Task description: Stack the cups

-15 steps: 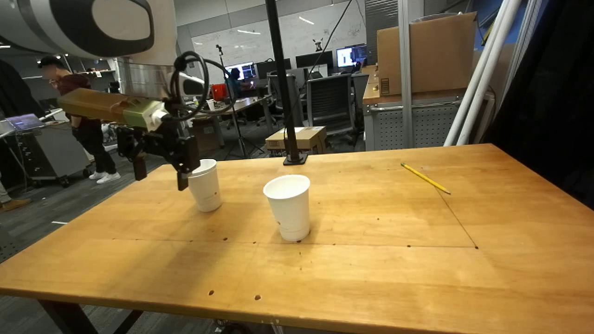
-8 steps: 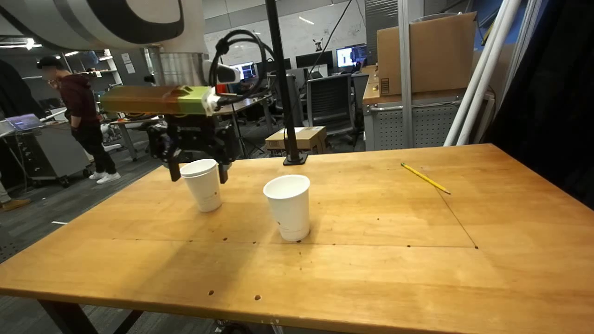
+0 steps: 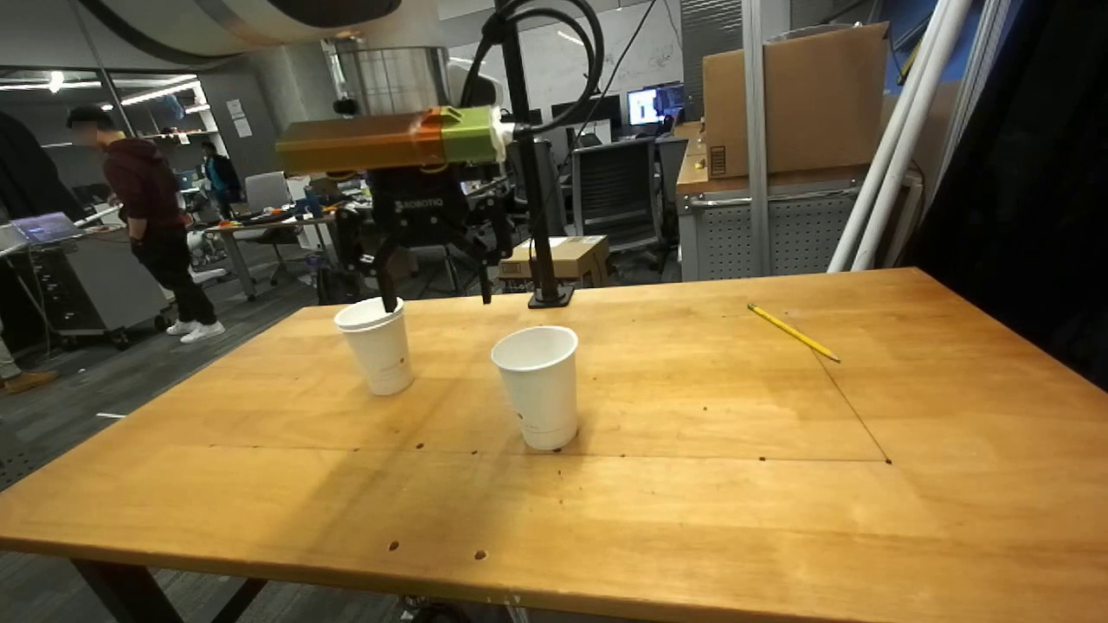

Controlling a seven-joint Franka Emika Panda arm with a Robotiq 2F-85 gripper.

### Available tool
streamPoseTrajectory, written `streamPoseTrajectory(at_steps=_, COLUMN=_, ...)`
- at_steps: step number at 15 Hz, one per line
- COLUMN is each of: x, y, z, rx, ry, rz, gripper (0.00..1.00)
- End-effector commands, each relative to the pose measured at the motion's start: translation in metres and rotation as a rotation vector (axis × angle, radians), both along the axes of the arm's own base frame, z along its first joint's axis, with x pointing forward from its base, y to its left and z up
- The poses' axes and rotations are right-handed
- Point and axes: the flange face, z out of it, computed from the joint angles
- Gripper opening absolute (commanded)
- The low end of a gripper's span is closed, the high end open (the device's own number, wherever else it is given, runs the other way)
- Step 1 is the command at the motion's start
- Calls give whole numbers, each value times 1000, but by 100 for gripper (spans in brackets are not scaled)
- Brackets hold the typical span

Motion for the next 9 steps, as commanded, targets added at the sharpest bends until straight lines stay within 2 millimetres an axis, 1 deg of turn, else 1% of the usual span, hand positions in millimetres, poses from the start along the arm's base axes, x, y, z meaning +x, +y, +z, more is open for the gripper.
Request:
streamPoseTrajectory(at_steps=1, x=12, y=-9, z=8, rx=-16, ry=-34, rz=100, gripper=100)
streamPoseTrajectory(at_steps=4, x=14, y=-12, z=4, rx=-13, ry=-40, rz=163, gripper=100)
streamPoseTrajectory(at_steps=9, x=18, y=-30, z=-16, rx=-6, ry=-32, rz=222, gripper=100)
